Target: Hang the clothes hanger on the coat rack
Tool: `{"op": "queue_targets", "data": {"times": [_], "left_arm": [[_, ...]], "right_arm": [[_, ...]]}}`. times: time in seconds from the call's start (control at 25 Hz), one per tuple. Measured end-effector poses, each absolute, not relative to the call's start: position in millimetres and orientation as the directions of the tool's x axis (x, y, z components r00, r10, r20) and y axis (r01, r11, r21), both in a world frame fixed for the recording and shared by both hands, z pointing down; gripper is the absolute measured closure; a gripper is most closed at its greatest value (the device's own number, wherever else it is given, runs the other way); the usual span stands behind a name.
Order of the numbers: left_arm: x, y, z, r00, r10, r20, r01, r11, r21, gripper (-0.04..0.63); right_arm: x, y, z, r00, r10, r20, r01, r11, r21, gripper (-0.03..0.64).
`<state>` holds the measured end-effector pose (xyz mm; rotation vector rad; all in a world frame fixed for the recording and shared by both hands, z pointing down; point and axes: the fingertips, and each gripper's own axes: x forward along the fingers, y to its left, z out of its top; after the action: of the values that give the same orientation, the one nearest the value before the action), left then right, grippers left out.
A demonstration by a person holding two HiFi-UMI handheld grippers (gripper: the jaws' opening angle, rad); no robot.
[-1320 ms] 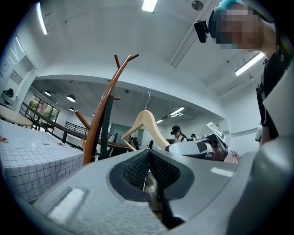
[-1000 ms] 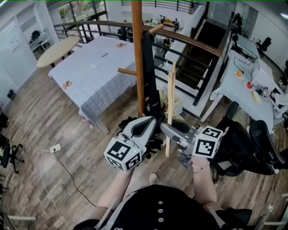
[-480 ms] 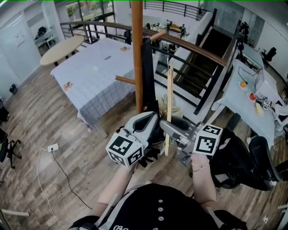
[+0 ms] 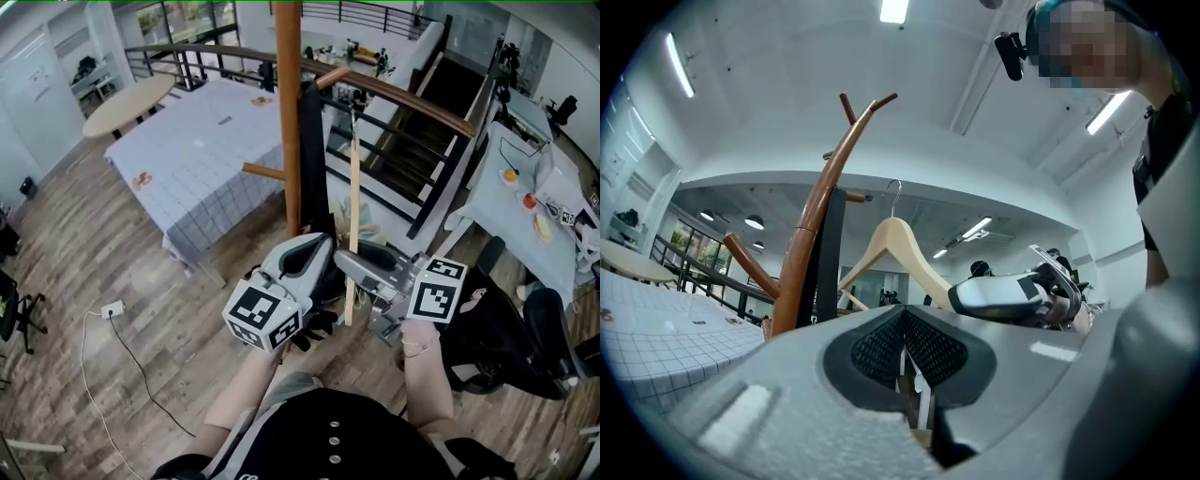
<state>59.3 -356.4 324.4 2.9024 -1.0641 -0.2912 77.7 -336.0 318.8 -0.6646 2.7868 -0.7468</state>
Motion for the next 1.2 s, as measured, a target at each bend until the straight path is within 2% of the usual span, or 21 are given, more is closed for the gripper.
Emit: {"op": "queue_targets", "data": {"times": [0.16, 0.72, 1.2], "left_arm": [[54.0, -360.4, 323.7, 0.752, -0.643, -0.146, -0.643, -0.764, 0.055, 0.597], [44.7, -380.9, 317.7, 0.769, -0.623, -0.145, -0.616, -0.782, 0.093, 0.597], [35.6, -407.6, 289.2, 0.762, -0.619, -0.190, -0.620, -0.782, 0.059, 0.597]], "right_arm": [[74.7, -340.0, 320.1, -0.880, -0.471, -0.055, -0.379, 0.768, -0.516, 0.482], [66.7, -364.0, 301.5, -0.860, -0.507, -0.058, -0.411, 0.755, -0.511, 0.480], [61.4, -391.1, 277.7, -0.862, -0.502, -0.074, -0.409, 0.773, -0.484, 0.480]]}}
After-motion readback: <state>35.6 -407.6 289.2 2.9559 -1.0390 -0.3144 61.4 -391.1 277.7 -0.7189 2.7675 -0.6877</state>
